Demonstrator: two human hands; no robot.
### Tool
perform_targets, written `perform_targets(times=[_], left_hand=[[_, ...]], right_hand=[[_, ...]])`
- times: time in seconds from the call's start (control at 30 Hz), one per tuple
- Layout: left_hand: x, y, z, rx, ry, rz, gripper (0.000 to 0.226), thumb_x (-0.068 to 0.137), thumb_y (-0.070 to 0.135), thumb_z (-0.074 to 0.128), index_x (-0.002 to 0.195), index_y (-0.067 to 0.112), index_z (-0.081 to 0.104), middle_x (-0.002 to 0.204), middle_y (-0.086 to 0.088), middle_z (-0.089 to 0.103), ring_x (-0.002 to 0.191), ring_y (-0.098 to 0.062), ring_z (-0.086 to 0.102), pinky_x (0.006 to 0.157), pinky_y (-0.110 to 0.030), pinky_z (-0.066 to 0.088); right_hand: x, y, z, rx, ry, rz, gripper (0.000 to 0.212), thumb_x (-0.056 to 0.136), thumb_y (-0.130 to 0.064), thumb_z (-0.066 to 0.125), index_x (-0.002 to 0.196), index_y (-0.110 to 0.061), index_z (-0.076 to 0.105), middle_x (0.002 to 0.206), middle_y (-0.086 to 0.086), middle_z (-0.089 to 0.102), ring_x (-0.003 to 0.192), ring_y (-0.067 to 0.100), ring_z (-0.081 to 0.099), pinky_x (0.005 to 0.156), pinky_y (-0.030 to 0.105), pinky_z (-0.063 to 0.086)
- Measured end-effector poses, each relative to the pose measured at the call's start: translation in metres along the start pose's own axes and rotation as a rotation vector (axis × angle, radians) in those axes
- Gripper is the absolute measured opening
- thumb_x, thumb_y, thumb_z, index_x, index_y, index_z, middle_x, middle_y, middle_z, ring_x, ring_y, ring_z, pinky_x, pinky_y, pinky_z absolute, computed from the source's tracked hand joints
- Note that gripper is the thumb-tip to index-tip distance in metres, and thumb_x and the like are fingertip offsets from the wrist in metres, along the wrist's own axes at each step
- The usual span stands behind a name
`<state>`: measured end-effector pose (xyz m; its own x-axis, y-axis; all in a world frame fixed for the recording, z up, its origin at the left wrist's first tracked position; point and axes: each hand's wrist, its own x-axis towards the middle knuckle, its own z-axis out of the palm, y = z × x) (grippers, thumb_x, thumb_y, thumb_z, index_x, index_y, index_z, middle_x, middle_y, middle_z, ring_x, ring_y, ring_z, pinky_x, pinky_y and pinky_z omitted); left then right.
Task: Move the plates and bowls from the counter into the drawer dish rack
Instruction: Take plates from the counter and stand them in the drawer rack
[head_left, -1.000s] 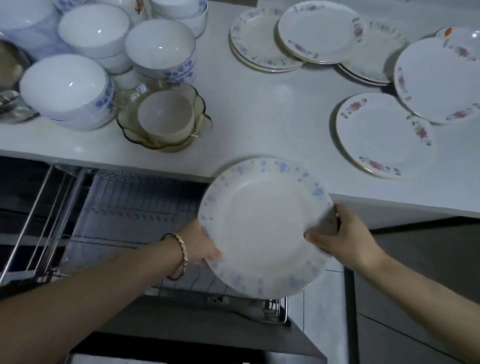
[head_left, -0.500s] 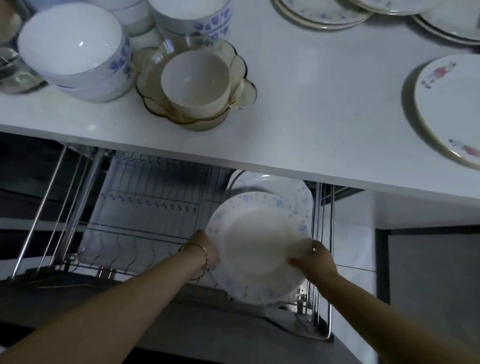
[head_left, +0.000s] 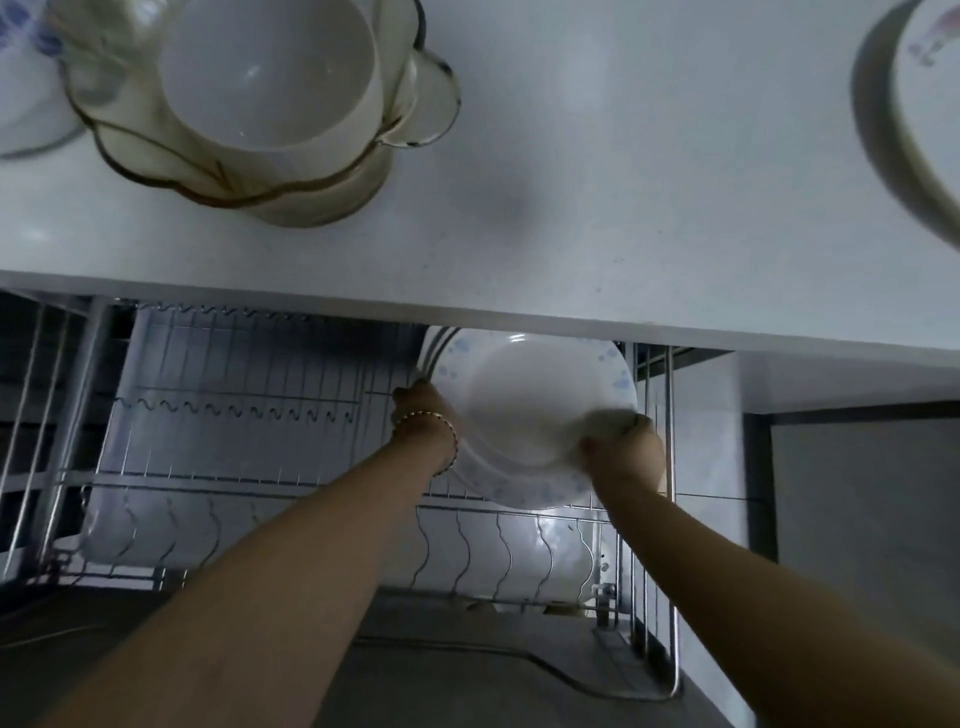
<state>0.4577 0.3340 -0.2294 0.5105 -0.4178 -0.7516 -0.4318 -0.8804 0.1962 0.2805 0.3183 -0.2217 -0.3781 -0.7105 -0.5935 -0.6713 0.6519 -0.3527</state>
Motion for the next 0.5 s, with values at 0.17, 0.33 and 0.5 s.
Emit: perform_targets(times=[0.17, 0.33, 0.5], left_hand=[[-0.005, -0.006, 0.008, -0.159, 0.061, 0.032, 0.046, 0.092, 0.008, 0.044, 0.137, 0.018, 0.041, 0.133, -0.017, 0.046, 0.119, -0.036, 0.05, 0.103, -0.042, 0.045], [-0.009, -0.014, 0.011, -0.444, -0.041, 0.024, 0.061, 0.085, 0.003, 0.049, 0.139, 0.029, 0.037, 0.135, -0.005, 0.051, 0.122, -0.031, 0.051, 0.102, -0.039, 0.046], [0.011, -0.024, 0.027, -0.51, -0.162, -0.083, 0.061, 0.079, 0.008, 0.049, 0.137, 0.024, 0.039, 0.136, -0.01, 0.053, 0.119, -0.035, 0.053, 0.095, -0.057, 0.048]], right_hand=[[-0.003, 0.011, 0.008, 0.091, -0.001, -0.021, 0.049, 0.076, 0.0, 0.063, 0.123, -0.005, 0.051, 0.119, 0.014, 0.061, 0.104, 0.032, 0.058, 0.082, 0.031, 0.048], [-0.007, 0.015, 0.014, 0.236, -0.072, 0.12, 0.034, 0.081, -0.004, 0.058, 0.114, -0.005, 0.058, 0.106, 0.013, 0.067, 0.087, 0.026, 0.057, 0.074, 0.028, 0.043], [-0.003, 0.01, 0.019, 0.179, -0.082, 0.139, 0.032, 0.086, -0.006, 0.053, 0.118, -0.001, 0.057, 0.106, 0.019, 0.065, 0.081, 0.022, 0.049, 0.063, 0.024, 0.037]])
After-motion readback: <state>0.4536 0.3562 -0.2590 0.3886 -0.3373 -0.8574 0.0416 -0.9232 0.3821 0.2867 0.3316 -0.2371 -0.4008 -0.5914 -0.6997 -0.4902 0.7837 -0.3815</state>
